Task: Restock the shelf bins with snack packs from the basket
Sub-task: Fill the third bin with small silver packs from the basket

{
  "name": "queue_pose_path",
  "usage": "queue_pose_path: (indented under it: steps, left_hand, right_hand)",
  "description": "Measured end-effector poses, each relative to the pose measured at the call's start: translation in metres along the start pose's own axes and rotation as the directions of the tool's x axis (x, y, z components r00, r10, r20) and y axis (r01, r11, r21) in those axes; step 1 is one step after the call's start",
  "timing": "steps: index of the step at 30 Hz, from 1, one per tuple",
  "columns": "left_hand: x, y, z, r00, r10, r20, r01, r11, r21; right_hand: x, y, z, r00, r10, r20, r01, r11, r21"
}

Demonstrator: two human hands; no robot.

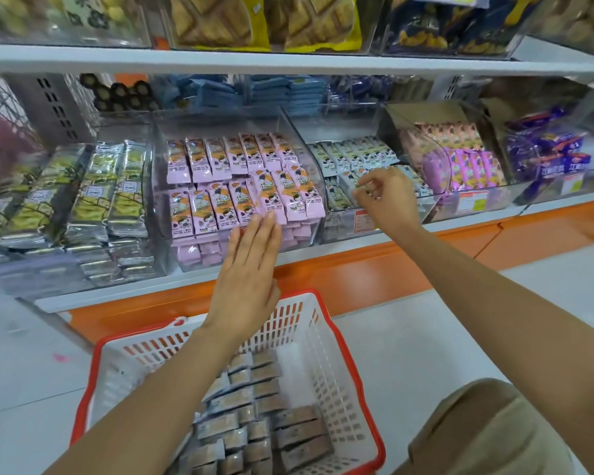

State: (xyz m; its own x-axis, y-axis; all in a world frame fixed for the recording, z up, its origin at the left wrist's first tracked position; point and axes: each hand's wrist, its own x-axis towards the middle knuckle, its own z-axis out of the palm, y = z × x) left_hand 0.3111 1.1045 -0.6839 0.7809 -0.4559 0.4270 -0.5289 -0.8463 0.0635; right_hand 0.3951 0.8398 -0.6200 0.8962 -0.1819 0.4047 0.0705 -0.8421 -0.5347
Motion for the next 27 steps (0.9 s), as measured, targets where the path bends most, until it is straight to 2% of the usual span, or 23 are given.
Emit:
queue_pose_path:
  steps: [2,4,6,9,11,13,15,17,19,24,27]
  left_hand:
    - [-0.018,-0.011,-0.003,0.998,0.003,-0.069,-0.004,1.0,-0.014]
    - [-0.043,-0.025,-0.005,0.991,-0.043,-0.129,0.041,0.999,-0.018]
    - [-0.072,-0.041,-0.003,0.985,-0.119,-0.126,0.117,0.993,-0.019]
    - [-0.125,-0.074,0.009,0.979,-0.2,-0.023,0.201,0.98,0.015]
    - [-0.162,-0.096,0.02,0.96,-0.267,0.088,0.261,0.963,0.073]
    - [-0.198,-0.114,0.031,0.912,-0.362,0.191,0.343,0.931,0.127]
    - [-0.225,-0.125,0.04,0.817,-0.484,0.312,0.463,0.874,0.144]
    - [-0.246,-0.13,0.047,0.744,-0.554,0.373,0.538,0.828,0.155]
    - [-0.258,-0.132,0.052,0.749,-0.543,0.38,0.534,0.834,0.139]
    - [-0.261,-0.135,0.057,0.757,-0.559,0.338,0.578,0.814,0.054]
    - [-0.265,-0.135,0.06,0.767,-0.554,0.324,0.577,0.816,0.028]
  right_hand:
    - [-0.024,-0.018,0.002,0.993,-0.103,-0.063,0.109,0.988,0.111]
    - [-0.061,-0.042,0.012,0.98,-0.192,-0.06,0.201,0.952,0.231]
    - [-0.102,-0.066,0.032,0.967,-0.252,0.039,0.224,0.912,0.342]
    - [-0.16,-0.088,0.081,0.915,-0.306,0.264,0.184,0.897,0.403]
    - [-0.196,-0.095,0.119,0.839,-0.337,0.427,0.162,0.905,0.394]
    - [-0.228,-0.099,0.153,0.723,-0.351,0.596,0.161,0.924,0.348]
    - [-0.256,-0.101,0.181,0.597,-0.33,0.732,0.186,0.944,0.273]
    - [-0.277,-0.098,0.206,0.458,-0.287,0.842,0.255,0.949,0.184]
    - [-0.293,-0.096,0.226,0.352,-0.243,0.904,0.321,0.938,0.127]
    - [-0.319,-0.079,0.26,0.2,-0.069,0.977,0.445,0.895,-0.028]
    - [-0.329,-0.067,0.273,0.166,-0.076,0.983,0.512,0.858,-0.02]
